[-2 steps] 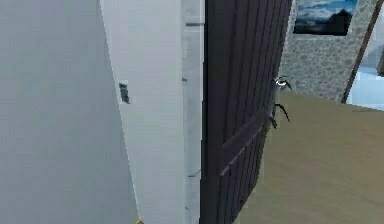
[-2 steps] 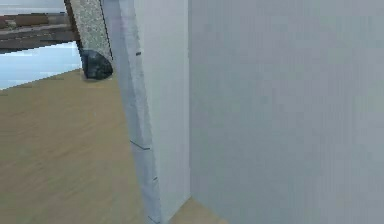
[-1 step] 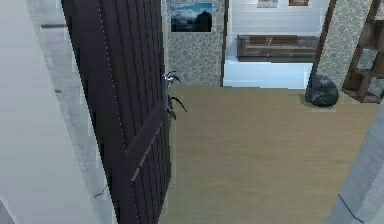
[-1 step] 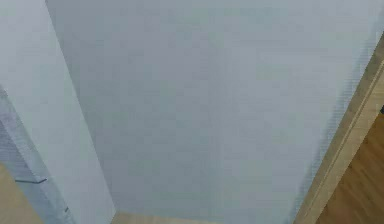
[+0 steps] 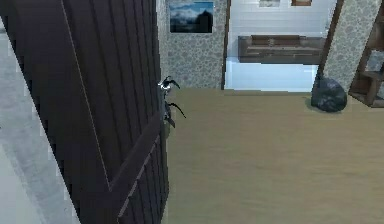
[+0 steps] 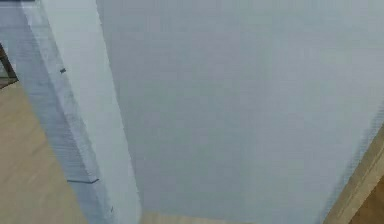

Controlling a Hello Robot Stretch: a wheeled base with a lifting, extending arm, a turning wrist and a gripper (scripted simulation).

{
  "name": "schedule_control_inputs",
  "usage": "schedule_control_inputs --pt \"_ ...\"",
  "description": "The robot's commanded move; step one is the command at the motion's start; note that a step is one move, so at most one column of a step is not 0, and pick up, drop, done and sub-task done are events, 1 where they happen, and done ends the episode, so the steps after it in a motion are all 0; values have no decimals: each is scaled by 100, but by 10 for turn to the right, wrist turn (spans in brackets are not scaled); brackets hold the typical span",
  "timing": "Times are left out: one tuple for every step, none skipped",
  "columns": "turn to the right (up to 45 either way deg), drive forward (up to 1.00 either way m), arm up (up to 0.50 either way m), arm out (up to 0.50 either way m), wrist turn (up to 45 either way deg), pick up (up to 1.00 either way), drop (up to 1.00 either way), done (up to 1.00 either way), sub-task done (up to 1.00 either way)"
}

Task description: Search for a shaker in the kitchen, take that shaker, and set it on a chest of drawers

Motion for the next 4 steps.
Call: schedule_control_inputs --pt "150 0 0 0 0 0 0 0 0" --pt "0 90 0 0 0 0 0 0 0" --pt "450 0 0 0 0 0 0 0 0" --pt "90 0 0 0 0 0 0 0 0"
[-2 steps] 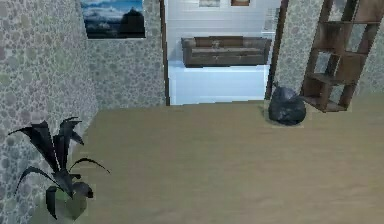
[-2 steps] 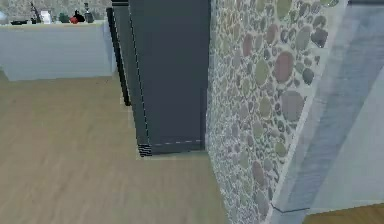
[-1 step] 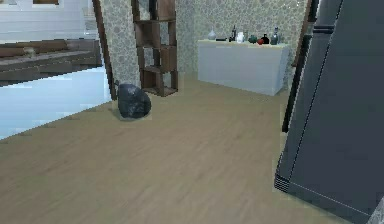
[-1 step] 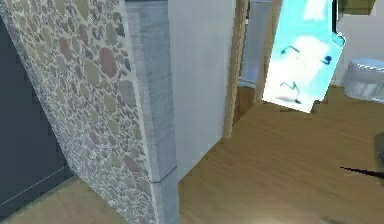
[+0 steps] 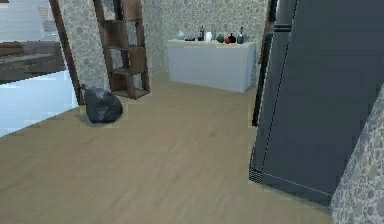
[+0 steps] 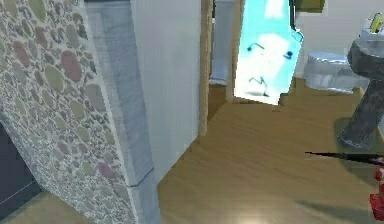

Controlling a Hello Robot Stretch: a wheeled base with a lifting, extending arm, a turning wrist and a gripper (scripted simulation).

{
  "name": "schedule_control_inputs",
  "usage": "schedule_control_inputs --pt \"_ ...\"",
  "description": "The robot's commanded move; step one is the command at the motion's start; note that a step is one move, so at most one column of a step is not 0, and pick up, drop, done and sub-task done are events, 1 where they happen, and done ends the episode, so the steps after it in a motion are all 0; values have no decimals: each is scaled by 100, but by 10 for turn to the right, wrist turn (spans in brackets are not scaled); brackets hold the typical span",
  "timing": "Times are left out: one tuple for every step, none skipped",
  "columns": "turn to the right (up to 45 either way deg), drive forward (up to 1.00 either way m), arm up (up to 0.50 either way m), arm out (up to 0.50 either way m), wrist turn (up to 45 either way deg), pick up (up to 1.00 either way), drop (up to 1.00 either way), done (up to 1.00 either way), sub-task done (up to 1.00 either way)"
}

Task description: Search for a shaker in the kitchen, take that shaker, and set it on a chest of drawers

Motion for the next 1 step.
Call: schedule_control_inputs --pt "30 0 0 0 0 0 0 0 0"
